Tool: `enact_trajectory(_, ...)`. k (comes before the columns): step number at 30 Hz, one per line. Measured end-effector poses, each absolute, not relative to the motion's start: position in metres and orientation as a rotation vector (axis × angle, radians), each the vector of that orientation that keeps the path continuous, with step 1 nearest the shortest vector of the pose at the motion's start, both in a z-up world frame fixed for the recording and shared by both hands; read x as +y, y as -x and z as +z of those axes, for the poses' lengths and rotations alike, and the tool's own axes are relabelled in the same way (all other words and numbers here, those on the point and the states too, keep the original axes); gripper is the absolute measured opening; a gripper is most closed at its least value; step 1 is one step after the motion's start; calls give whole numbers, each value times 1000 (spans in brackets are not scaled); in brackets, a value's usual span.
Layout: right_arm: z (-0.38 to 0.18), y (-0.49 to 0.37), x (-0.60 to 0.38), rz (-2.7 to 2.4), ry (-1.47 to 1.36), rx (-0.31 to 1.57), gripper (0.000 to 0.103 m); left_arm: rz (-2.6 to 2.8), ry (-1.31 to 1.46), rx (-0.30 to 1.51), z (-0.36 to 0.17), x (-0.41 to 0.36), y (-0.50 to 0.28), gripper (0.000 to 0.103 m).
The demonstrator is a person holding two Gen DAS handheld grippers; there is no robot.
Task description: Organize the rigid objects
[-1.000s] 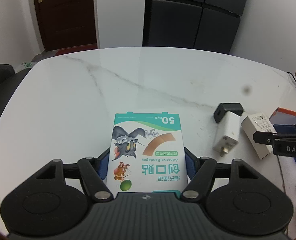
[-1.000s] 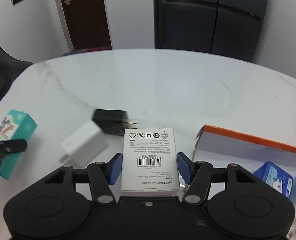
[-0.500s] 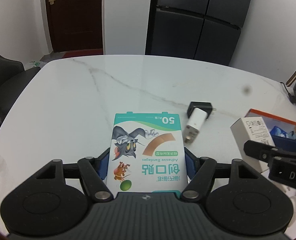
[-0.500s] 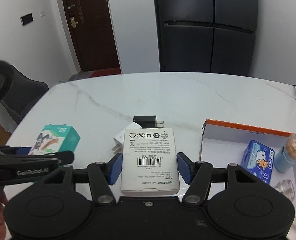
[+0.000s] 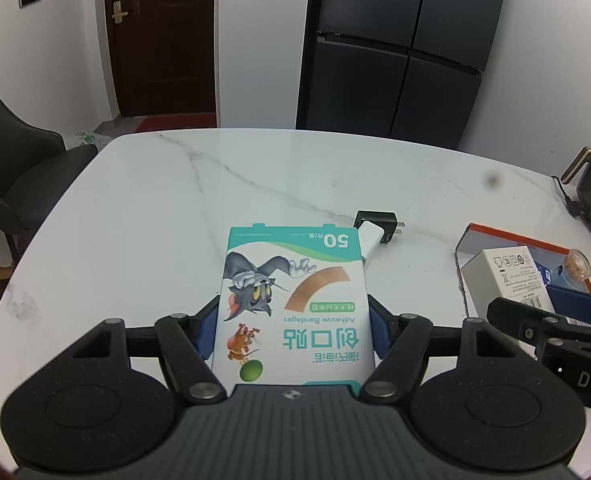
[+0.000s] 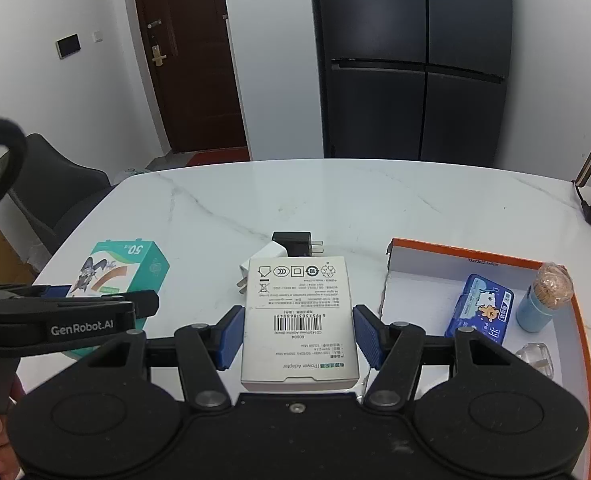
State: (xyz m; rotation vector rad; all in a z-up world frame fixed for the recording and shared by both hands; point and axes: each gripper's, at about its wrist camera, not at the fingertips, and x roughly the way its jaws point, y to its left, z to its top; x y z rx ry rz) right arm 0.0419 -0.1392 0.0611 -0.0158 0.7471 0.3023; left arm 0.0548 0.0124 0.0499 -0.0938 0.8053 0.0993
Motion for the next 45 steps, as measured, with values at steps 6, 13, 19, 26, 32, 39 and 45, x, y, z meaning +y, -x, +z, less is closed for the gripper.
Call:
enact_trajectory(6, 66, -33, -142, 314, 15, 732, 71, 120, 99, 794, 56, 11, -45, 71)
enact_trajectory(13, 70, -26, -147, 330, 8, 718, 71, 134, 94, 776, 62, 6, -36, 71)
enact_trajectory(19, 74, -18, -153, 331, 10, 711, 71, 135, 90, 773, 64, 1, -28, 71)
enact_trajectory(26, 80, -10, -158, 326, 4, 701, 71, 135, 87, 765, 69, -6, -22, 71)
enact_trajectory(32, 83, -5, -163, 320, -1, 689, 71, 129, 87, 754, 72, -12, -17, 71)
enact_trajectory(39, 85, 1, -169, 305, -15, 680, 71, 111, 77, 745, 75, -22, -13, 71)
enact_trajectory(45, 88, 6, -176, 288, -26, 671, 71, 96, 73, 741, 77, -29, -11, 71)
